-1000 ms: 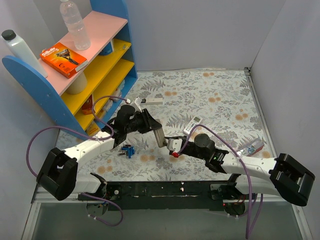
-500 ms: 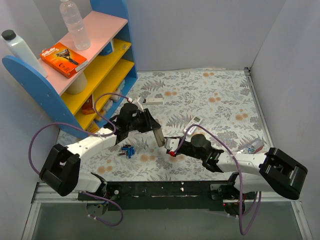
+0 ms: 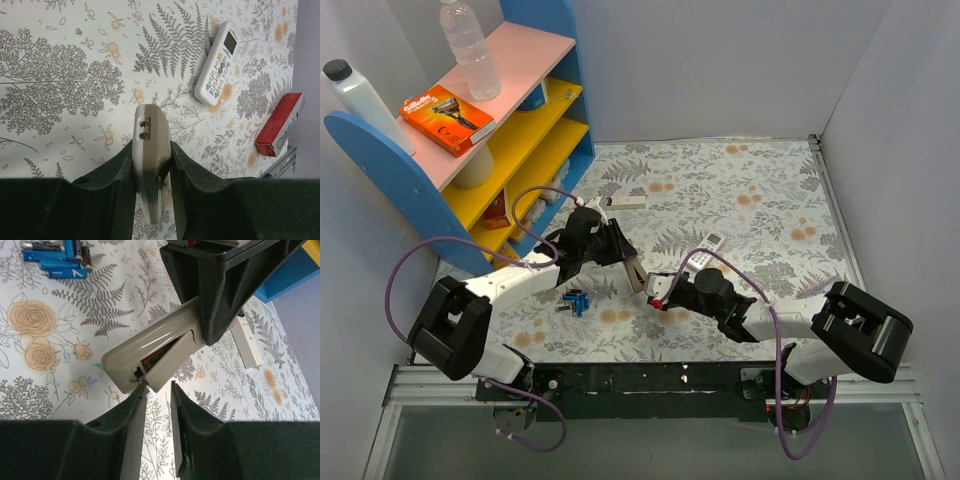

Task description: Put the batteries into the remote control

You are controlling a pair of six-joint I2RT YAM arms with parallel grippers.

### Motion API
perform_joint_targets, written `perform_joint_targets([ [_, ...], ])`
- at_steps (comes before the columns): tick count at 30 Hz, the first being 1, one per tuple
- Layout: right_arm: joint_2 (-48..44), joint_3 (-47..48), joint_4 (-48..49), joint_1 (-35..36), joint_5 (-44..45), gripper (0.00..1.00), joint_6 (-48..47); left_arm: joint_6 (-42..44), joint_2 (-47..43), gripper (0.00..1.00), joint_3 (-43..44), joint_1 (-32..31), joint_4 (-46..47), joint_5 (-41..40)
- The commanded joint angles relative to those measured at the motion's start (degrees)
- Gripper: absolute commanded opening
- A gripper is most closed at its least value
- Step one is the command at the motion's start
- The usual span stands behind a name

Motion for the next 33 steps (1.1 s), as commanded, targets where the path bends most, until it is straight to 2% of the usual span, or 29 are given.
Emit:
perform_joint_targets([
  [1, 2.66, 1.17, 7.1, -0.59, 4.09, 0.33, -1.12, -1.2, 2.61, 0.0, 1.67, 0.38, 2.93, -2.13],
  [13, 8.73, 1.17, 10.0, -0.59, 5.87, 0.33, 0.02, -0.68, 8.5, 0.0, 2.9, 1.61, 6.99, -7.13],
  [33, 6.18, 0.29, 1.04, -0.59, 6.39, 0.35, 1.51, 3.8, 11.05, 0.0, 8.62, 2.14, 1.98, -20.32],
])
